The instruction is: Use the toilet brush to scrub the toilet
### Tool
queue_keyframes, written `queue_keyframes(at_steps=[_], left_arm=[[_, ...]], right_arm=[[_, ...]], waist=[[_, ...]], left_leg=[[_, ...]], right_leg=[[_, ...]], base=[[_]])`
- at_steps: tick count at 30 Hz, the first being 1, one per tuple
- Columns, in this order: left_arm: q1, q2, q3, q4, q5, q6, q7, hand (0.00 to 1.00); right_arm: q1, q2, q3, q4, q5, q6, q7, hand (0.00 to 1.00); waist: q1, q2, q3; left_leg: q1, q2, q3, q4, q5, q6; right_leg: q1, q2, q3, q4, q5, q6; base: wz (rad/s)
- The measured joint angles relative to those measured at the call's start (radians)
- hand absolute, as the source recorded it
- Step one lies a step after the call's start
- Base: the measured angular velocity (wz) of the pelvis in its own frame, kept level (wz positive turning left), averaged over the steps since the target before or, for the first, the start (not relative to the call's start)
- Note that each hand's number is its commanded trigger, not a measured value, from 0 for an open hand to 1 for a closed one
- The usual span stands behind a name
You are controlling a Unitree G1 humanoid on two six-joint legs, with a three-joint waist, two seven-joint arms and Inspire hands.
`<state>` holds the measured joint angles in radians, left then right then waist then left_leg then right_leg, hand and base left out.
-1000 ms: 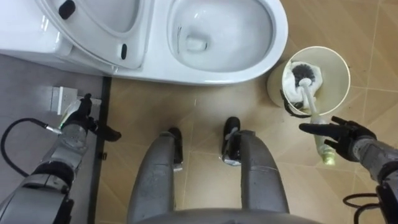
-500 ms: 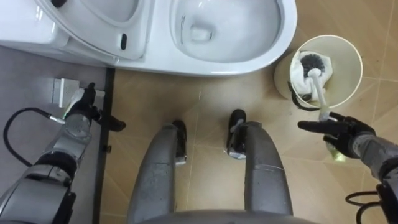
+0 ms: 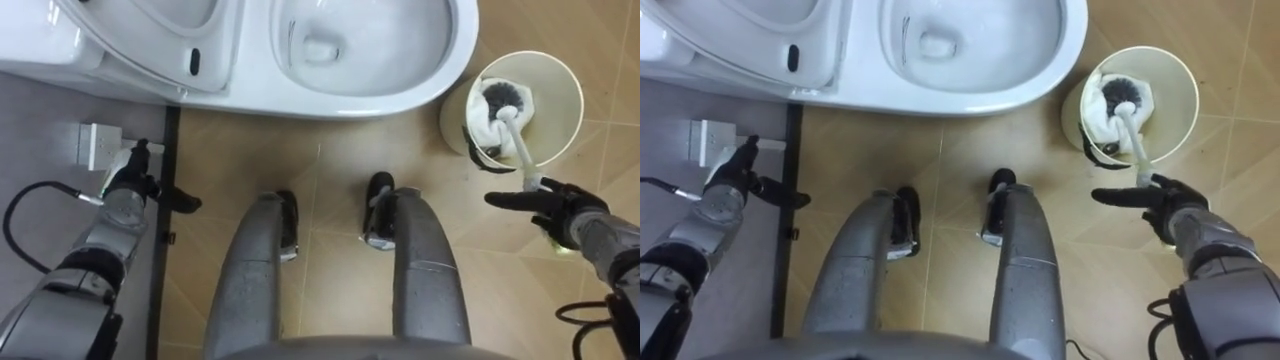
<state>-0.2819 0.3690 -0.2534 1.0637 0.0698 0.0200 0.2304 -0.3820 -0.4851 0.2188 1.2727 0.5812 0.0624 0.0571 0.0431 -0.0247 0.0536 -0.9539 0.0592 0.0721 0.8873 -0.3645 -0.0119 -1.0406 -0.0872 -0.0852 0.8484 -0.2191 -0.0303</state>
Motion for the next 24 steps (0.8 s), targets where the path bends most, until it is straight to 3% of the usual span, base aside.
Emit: queue_keyframes(at_steps=[10,15,19,24], left_arm=[[0.138,0.0,-0.018,-0.069,0.01,-0.065,0.119,0.0],[0.221,0.0,-0.026,-0.07,0.011,-0.069,0.139,0.0],[0.227,-0.001,-0.027,-0.07,0.01,-0.07,0.159,0.0],[0.227,-0.003,-0.028,-0.072,0.01,-0.074,0.162,0.0]], right_arm=[[0.147,0.001,-0.007,-0.278,-0.214,-0.056,-0.116,0.0],[0.28,0.011,-0.008,-0.386,-0.255,-0.086,-0.186,0.0],[0.327,0.018,-0.007,-0.417,-0.252,-0.098,-0.204,0.0],[0.325,0.021,-0.008,-0.426,-0.254,-0.128,-0.232,0.0]], waist=[[-0.023,-0.011,-0.0073],[-0.038,-0.011,-0.0328],[-0.039,-0.01,-0.0328],[-0.04,-0.007,-0.0315]], left_leg=[[0.079,0.001,0.0,-0.041,0.0,0.0],[0.14,0.002,-0.001,-0.095,0.007,0.007],[0.166,0.0,0.003,-0.113,0.007,0.009],[0.174,0.0,0.006,-0.119,0.007,0.008]], right_leg=[[0.078,0.002,-0.006,-0.043,0.003,0.003],[0.147,0.01,-0.008,-0.109,0.016,0.015],[0.171,0.01,-0.004,-0.124,0.019,0.019],[0.173,0.009,-0.003,-0.122,0.017,0.018]], base=[[-0.01],[0.0],[-0.01],[-0.01]])
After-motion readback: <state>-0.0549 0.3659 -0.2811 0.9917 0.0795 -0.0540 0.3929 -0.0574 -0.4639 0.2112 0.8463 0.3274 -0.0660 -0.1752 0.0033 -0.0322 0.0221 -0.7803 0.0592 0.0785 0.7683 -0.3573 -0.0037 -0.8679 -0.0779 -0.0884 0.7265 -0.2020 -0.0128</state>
